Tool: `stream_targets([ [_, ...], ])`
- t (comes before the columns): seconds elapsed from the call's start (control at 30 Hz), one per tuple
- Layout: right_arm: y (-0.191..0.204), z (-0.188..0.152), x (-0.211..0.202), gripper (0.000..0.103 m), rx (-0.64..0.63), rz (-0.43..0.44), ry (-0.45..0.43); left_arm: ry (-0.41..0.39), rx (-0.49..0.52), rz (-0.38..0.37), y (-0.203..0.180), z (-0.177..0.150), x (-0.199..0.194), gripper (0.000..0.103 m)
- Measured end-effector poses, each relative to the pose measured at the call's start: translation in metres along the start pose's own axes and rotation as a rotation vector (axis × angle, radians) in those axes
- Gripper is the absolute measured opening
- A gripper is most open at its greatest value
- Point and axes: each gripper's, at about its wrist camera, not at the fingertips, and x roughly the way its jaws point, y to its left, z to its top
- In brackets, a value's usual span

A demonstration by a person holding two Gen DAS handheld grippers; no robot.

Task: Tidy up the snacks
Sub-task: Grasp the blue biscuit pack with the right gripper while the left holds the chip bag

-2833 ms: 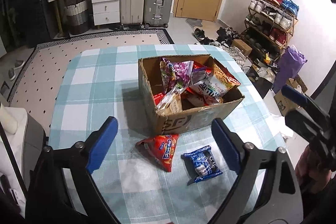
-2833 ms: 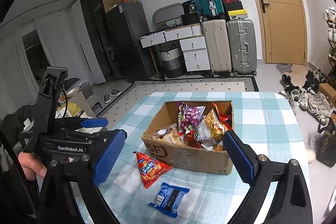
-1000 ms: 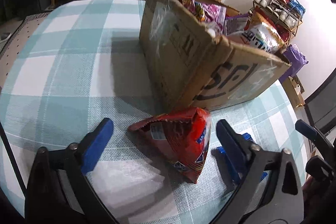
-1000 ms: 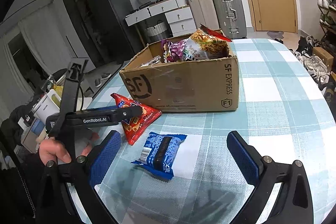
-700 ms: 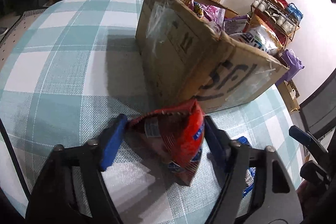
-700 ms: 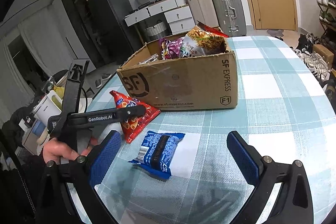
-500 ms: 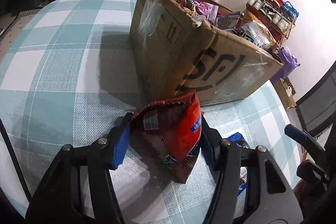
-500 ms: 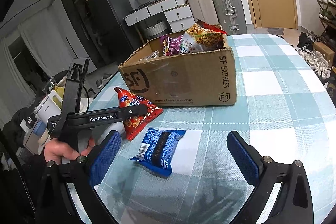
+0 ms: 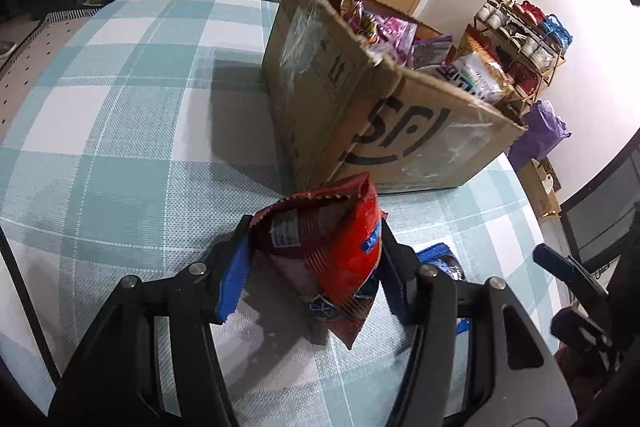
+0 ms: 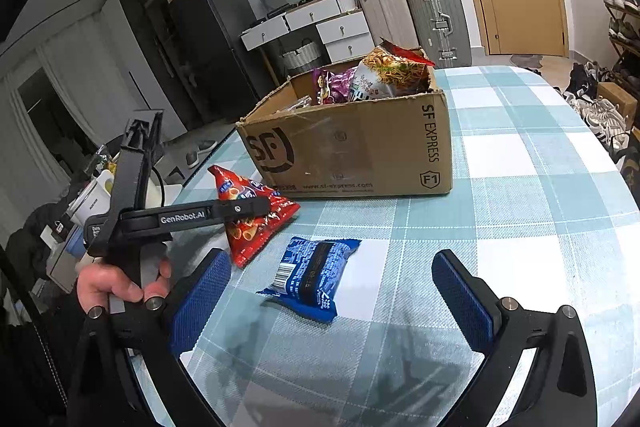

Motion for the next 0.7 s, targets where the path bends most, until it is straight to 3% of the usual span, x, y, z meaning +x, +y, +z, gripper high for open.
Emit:
stream_targets([
  [0.17,0.006,-0.004,0.006,0.102,-0.025,0.005,0.027,0.009,-0.017,-0.004,0.001,-0.005,-0.011,0.055],
  [0.53,0.009,-0.008,0.047,0.102,-0.038,-0.009,0.125,-0.035,0.042,0.061,-0.004,-0.021,-0.054,0.055],
  [0.63,0.011,-0.007,0.057,0.102,-0.041,-0.023,0.138,-0.071,0.102,0.170,-0.008,-0.024,-0.067,0.055],
  [0.7,0.013,-0.006,0.064,0.102,-0.050,-0.037,0.143,-0.079,0.116,0.182,-0.009,-0.024,-0.071,0.055],
])
